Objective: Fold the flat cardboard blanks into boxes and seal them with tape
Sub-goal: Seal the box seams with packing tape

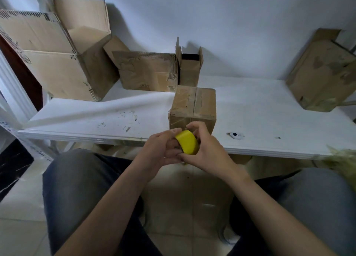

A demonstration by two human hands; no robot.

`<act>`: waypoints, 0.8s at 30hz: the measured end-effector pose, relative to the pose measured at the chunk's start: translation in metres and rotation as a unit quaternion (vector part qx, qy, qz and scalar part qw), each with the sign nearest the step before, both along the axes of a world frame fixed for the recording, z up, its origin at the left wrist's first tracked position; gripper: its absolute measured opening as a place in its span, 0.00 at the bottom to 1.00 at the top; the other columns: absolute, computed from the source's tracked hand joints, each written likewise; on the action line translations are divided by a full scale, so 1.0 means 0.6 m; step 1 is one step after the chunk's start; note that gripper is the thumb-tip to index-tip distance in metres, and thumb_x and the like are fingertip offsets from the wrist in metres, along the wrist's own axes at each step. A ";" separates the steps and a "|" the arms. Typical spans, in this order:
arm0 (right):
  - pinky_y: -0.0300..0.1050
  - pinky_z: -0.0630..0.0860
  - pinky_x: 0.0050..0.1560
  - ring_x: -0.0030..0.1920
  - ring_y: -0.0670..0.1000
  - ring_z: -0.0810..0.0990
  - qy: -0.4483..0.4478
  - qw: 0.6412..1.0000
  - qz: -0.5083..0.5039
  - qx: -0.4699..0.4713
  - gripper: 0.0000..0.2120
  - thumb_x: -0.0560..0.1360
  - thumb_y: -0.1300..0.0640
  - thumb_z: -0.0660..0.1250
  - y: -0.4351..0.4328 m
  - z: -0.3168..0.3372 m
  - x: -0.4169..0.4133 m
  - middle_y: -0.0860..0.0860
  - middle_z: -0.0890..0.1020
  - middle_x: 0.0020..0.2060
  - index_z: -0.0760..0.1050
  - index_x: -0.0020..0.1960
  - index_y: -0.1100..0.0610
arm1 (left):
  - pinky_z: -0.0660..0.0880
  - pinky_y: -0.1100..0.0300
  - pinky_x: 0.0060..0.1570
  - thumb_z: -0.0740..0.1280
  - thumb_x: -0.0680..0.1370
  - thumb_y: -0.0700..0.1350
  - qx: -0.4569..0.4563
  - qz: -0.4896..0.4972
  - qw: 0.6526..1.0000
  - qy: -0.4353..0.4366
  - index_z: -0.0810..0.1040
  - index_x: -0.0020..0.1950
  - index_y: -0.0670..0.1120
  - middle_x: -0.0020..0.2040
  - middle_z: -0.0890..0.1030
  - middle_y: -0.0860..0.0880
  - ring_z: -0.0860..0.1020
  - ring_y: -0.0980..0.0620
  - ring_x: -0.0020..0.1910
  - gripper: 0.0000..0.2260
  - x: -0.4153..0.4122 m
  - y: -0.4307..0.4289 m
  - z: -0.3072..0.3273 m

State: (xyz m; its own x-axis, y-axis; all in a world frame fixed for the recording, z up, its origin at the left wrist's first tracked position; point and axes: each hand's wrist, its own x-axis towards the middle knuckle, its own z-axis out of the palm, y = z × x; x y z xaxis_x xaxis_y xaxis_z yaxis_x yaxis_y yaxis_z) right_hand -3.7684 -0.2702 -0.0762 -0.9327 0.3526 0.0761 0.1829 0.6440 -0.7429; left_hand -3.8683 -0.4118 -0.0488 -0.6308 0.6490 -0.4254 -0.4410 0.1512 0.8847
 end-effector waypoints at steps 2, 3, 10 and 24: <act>0.47 0.81 0.50 0.53 0.45 0.79 0.036 0.999 -0.007 0.002 0.32 0.70 0.47 0.79 0.006 0.007 0.002 0.42 0.76 0.55 0.61 0.64 0.39 | 0.82 0.54 0.43 0.68 0.81 0.51 -0.006 0.024 0.999 0.023 0.83 0.57 0.49 0.44 0.87 0.48 0.86 0.47 0.45 0.10 -0.001 0.005 0.003; 0.46 0.80 0.49 0.52 0.46 0.78 0.048 0.999 -0.010 0.005 0.29 0.71 0.48 0.78 0.012 0.011 0.003 0.42 0.76 0.55 0.63 0.62 0.39 | 0.81 0.56 0.42 0.69 0.80 0.51 -0.008 0.048 0.998 0.037 0.84 0.55 0.49 0.41 0.85 0.50 0.84 0.49 0.42 0.08 -0.002 0.007 0.004; 0.34 0.71 0.42 0.52 0.40 0.74 0.058 0.994 0.063 0.061 0.25 0.71 0.54 0.75 0.040 0.040 0.021 0.31 0.72 0.53 0.66 0.58 0.36 | 0.78 0.53 0.48 0.74 0.77 0.47 0.015 0.068 0.997 0.041 0.82 0.50 0.42 0.46 0.79 0.44 0.77 0.49 0.46 0.09 -0.011 0.013 0.002; 0.41 0.74 0.51 0.57 0.46 0.74 0.113 0.980 0.108 0.120 0.26 0.71 0.59 0.75 0.106 0.045 0.039 0.45 0.75 0.55 0.75 0.63 0.38 | 0.75 0.67 0.34 0.73 0.78 0.45 -0.021 0.063 0.958 0.280 0.84 0.40 0.45 0.34 0.81 0.52 0.76 0.62 0.33 0.07 -0.040 0.031 0.000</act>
State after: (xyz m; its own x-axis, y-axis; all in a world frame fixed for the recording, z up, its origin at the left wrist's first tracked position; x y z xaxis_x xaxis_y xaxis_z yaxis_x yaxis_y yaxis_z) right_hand -3.7448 -0.2064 -0.0491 -0.9330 0.0960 0.3469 -0.1288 0.8108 -0.5709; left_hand -3.8926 -0.3934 -0.0486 -0.8395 0.5429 -0.0220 0.0833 0.1687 0.9821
